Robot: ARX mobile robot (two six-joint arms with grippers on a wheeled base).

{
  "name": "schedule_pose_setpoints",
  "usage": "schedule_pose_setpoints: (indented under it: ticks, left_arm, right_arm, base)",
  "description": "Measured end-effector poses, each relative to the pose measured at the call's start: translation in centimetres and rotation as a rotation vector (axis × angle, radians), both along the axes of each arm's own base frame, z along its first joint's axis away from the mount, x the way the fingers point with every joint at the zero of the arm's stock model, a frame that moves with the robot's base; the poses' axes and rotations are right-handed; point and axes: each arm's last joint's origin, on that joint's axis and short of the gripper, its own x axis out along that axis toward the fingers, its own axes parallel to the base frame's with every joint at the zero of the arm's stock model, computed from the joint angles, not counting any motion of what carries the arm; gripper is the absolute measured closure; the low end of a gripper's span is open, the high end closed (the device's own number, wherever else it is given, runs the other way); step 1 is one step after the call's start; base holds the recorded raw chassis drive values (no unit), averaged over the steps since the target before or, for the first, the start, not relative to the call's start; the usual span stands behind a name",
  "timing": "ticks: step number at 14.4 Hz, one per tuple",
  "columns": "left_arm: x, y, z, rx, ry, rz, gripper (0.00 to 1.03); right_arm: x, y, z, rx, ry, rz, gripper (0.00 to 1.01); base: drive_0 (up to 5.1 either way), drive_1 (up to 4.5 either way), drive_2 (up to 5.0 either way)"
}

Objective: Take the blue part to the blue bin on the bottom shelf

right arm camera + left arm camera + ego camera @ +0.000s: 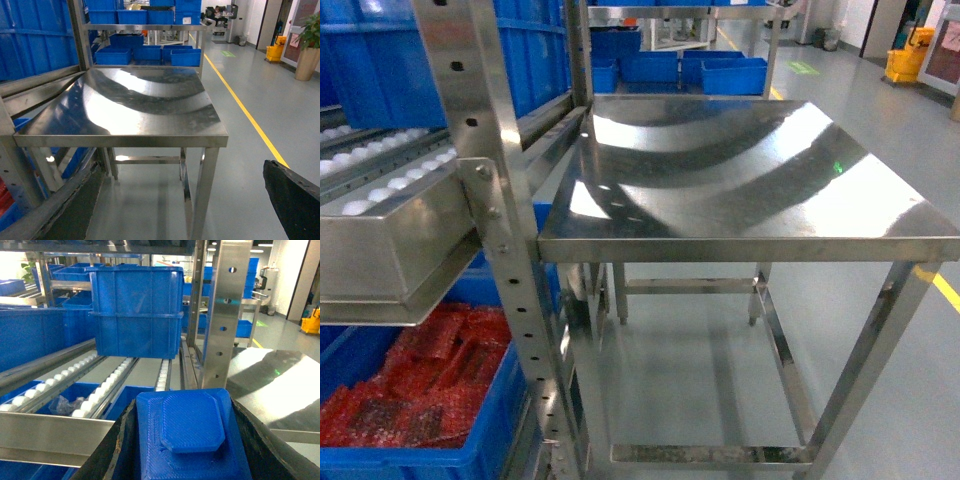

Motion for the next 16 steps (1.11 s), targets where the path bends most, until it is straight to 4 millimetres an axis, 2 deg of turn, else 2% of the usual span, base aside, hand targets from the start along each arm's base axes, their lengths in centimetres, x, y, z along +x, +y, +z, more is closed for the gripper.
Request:
schedule_pose_setpoints:
  ticks: [11,16]
  left_arm:
    - [-0.03,0.01,0.02,-0.001,-0.003,0.0,0.59]
    - [-0.02,0.0,0.01,0.0,-0.001,0.0,0.59]
  right_arm:
    - [0.0,0.0,0.0,0.0,0.0,0.0,0.03]
    - [0.0,0.0,-0.01,0.0,0.001,0.0,0.03]
  base:
    - [-0.1,4.2,-4.4]
    - [-4.9,2.46,2.5]
